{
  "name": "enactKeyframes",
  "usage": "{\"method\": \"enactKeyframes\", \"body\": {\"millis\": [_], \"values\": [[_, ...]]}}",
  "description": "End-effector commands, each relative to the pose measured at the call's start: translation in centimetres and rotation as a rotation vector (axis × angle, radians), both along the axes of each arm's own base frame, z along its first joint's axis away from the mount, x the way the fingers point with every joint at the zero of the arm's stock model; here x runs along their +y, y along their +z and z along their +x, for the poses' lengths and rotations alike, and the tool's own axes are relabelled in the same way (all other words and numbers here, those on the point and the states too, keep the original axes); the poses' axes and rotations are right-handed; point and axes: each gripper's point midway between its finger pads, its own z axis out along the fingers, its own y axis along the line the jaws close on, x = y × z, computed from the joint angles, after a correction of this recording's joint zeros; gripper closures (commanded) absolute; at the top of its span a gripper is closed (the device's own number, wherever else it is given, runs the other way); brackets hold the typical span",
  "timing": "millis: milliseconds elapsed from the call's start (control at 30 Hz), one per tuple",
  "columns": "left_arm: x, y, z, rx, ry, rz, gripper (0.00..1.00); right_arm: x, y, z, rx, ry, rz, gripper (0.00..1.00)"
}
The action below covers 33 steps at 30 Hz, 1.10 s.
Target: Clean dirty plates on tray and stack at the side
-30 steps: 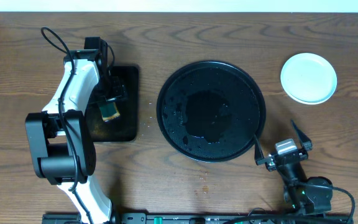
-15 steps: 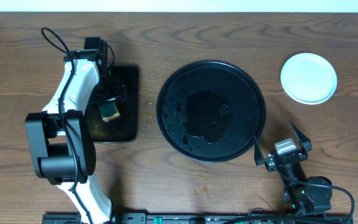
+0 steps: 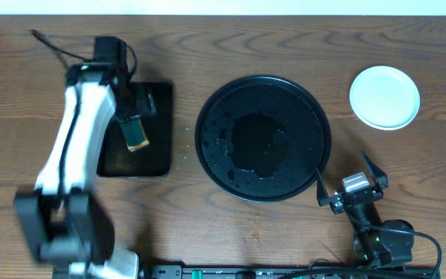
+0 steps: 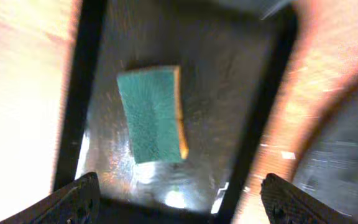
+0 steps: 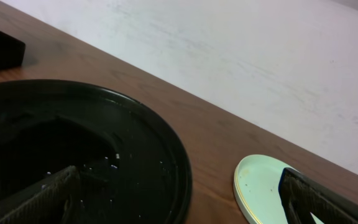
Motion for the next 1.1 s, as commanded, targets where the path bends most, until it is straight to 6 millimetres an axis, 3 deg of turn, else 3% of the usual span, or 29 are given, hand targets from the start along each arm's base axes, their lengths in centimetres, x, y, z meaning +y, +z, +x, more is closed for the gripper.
{"method": "enactKeyframes", "body": {"millis": [0,67,100,200,300,333,433,600,733,767,900,1067], "values": [[-0.2,10.0,-1.8,-0.281,-0.010,0.016,0.17,0.1,-0.1,-0.1,0.006,0.007,0.015,0.01],[-0.2,13.4,-3.2,-0.383,-0.009,0.018,0.17,0.1,-0.1,-0.1,0.005,0.007,0.015,0.01],[-0.2,16.0,-4.6,-0.466,-0.009,0.019,0.17,0.1,-0.1,-0.1,0.006,0.007,0.015,0.01],[-0.3,21.1,-8.2,-0.638,-0.010,0.020,0.17,0.1,-0.1,-0.1,0.005,0.007,0.015,0.01],[-0.7,24.3,-11.3,-0.760,-0.023,0.016,0.17,0.1,-0.1,-0.1,0.006,0.007,0.015,0.01],[-1.0,25.4,-13.2,-0.810,-0.035,0.010,0.17,0.1,-0.1,-0.1,0.005,0.007,0.015,0.01],[-1.3,26.5,-17.0,-0.876,-0.054,0.005,0.17,0.1,-0.1,-0.1,0.006,0.007,0.015,0.01],[-1.1,24.9,-22.3,-0.954,-0.053,0.004,0.17,0.1,-0.1,-0.1,0.006,0.007,0.015,0.01],[-1.0,21.2,-24.8,-0.974,-0.041,-0.008,0.17,0.1,-0.1,-0.1,0.006,0.007,0.015,0.01],[-1.0,19.3,-25.4,-0.975,-0.037,-0.017,0.17,0.1,-0.1,-0.1,0.006,0.007,0.015,0.01],[-1.1,15.2,-25.1,-1.015,-0.021,-0.036,0.17,0.1,-0.1,-0.1,0.006,0.007,0.015,0.01],[-1.2,14.7,-21.9,-1.179,0.024,-0.092,0.17,0.1,-0.1,-0.1,0.006,0.007,0.015,0.01]]}}
